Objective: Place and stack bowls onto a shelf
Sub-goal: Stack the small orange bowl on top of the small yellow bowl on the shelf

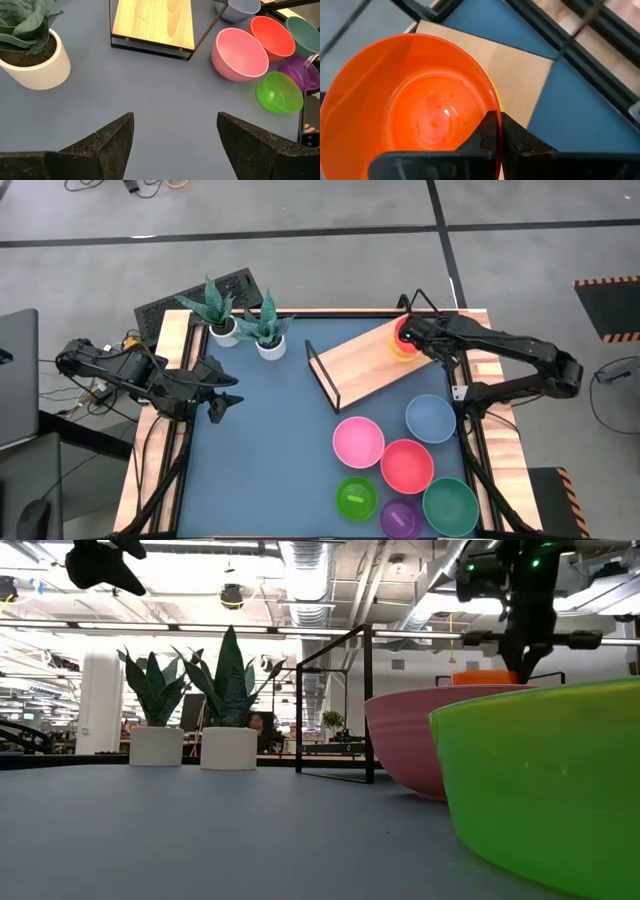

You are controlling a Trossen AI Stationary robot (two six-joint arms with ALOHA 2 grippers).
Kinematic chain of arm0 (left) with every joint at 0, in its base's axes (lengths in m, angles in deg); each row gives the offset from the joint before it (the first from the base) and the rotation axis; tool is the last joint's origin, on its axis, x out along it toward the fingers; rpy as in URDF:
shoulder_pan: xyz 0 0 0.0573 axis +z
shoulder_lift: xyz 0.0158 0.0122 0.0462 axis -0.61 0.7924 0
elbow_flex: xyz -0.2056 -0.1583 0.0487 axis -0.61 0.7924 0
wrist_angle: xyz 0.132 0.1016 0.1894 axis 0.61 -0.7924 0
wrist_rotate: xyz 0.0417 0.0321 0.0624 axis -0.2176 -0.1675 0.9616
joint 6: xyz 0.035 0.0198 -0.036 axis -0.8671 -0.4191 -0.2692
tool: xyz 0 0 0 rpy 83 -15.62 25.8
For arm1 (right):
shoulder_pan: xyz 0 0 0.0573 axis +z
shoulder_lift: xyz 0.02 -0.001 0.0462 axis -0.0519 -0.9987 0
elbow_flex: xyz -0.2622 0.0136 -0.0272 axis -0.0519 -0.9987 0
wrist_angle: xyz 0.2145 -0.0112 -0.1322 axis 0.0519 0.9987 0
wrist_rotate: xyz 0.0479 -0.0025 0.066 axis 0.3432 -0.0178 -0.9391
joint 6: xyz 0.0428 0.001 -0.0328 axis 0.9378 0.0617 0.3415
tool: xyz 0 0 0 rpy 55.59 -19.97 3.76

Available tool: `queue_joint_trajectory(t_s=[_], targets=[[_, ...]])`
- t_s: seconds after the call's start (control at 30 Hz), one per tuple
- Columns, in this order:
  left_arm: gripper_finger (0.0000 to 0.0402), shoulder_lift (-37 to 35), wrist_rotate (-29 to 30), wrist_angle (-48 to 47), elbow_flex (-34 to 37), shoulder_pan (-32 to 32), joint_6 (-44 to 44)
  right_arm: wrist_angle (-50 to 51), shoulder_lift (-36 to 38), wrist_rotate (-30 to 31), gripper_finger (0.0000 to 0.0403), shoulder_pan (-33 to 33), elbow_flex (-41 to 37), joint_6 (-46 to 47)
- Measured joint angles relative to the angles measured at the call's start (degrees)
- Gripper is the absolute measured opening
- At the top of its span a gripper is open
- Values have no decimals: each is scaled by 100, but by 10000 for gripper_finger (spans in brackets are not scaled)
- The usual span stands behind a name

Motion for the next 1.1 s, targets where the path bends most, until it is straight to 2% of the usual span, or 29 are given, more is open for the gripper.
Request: queue_joint_trajectory(t_s=[0.23,0.57,0.73,1.1], targets=[[269,-1,-12,-5,0,0,0,-766,-90,-58,22,-105,-368,-197],[269,-2,-46,-27,0,0,21,-1031,-84,-225,24,-339,-783,-592],[269,0,-46,-154,0,0,21,-1461,-86,-229,61,-493,-789,-1247],[269,-2,-35,-137,0,0,20,-1521,-86,-157,125,-519,-789,-1267]])
